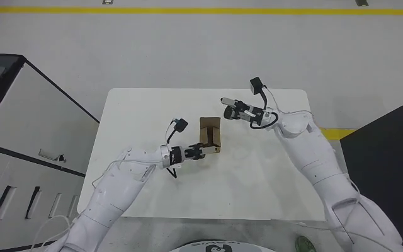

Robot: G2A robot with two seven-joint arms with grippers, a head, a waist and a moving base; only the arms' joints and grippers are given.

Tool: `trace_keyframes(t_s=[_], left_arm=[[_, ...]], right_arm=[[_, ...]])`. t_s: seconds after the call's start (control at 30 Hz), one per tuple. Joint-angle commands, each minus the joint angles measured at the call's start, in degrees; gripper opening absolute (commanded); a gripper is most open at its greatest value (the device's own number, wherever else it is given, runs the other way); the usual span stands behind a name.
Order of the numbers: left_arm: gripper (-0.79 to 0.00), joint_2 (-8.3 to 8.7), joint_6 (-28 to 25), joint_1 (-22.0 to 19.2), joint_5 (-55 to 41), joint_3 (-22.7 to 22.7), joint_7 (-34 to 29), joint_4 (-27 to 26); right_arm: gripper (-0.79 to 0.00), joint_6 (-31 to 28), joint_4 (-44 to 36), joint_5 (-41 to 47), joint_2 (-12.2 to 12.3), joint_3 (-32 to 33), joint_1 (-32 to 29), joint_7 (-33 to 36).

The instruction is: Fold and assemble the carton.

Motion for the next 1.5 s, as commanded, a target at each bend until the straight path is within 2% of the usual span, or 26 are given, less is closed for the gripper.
trace_keyframes(t_s=[0.0, 0.27, 0.53, 0.83, 1.2, 1.47], left_arm=[[0.000, -0.14, 0.3, -0.2, -0.1, 0.5, 0.7, 0.7], [0.000, -0.73, 0.5, -1.5, 1.2, 2.5, 4.4, 3.6], [0.000, -0.86, 0.0, -1.6, 1.3, 1.5, 9.4, 4.4], [0.000, -1.07, -0.4, -2.1, 0.5, 0.6, 13.2, 5.4], [0.000, -0.66, 1.3, -1.7, 0.6, 0.0, 8.9, 5.8], [0.000, -1.35, 2.9, -2.6, 3.3, 1.9, 13.8, 6.5]], right_arm=[[0.000, -1.0, 2.0, 0.7, -0.6, -1.2, 1.4, 0.6], [0.000, -3.5, 9.6, 3.8, -3.1, -5.3, 5.8, 3.4], [0.000, -4.2, 12.9, 4.6, -3.7, -5.9, 6.9, 6.3], [0.000, -3.2, 12.2, 5.1, -3.3, -4.6, 5.3, 8.0], [0.000, -2.5, 8.2, 3.2, -2.2, -1.8, 2.6, 5.6], [0.000, -2.5, 7.4, 3.4, -2.4, -2.0, 2.2, 6.0]])
